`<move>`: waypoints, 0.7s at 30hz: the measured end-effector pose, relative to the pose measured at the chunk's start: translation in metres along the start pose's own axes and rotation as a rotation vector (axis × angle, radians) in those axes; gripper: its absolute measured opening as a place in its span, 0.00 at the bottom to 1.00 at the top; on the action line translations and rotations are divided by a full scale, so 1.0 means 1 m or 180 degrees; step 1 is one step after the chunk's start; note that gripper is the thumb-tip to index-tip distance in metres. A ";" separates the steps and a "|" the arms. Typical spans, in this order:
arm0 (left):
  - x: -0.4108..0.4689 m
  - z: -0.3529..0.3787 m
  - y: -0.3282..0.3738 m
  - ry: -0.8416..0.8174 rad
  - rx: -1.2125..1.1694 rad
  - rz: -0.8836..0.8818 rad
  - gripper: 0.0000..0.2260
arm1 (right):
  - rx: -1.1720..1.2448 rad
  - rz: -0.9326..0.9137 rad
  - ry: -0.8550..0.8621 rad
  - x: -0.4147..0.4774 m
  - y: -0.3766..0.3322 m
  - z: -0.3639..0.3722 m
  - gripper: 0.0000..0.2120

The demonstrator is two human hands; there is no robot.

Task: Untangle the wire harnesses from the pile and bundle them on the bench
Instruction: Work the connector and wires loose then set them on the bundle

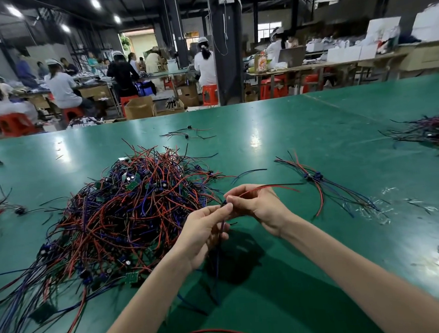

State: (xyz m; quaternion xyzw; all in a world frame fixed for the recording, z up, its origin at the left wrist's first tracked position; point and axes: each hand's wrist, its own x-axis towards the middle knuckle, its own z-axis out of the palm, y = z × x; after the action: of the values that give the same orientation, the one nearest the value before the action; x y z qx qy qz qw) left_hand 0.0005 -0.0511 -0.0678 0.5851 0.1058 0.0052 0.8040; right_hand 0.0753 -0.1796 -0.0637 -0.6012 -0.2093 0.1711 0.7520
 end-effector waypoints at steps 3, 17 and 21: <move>0.001 -0.002 0.000 -0.0023 0.0014 -0.0030 0.11 | -0.0114 0.0007 0.0032 0.001 -0.002 -0.003 0.04; 0.001 0.001 -0.007 -0.0045 0.0050 -0.0183 0.03 | -0.0284 0.1025 -0.0196 0.003 -0.008 -0.014 0.06; 0.000 0.001 -0.006 0.0025 0.0177 -0.0109 0.04 | -0.0511 0.0879 -0.0259 0.002 -0.009 -0.013 0.06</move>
State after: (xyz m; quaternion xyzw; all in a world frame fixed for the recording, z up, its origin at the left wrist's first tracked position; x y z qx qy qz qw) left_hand 0.0002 -0.0544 -0.0735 0.6053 0.1190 -0.0091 0.7870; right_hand 0.0837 -0.1915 -0.0574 -0.6749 -0.1679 0.2798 0.6618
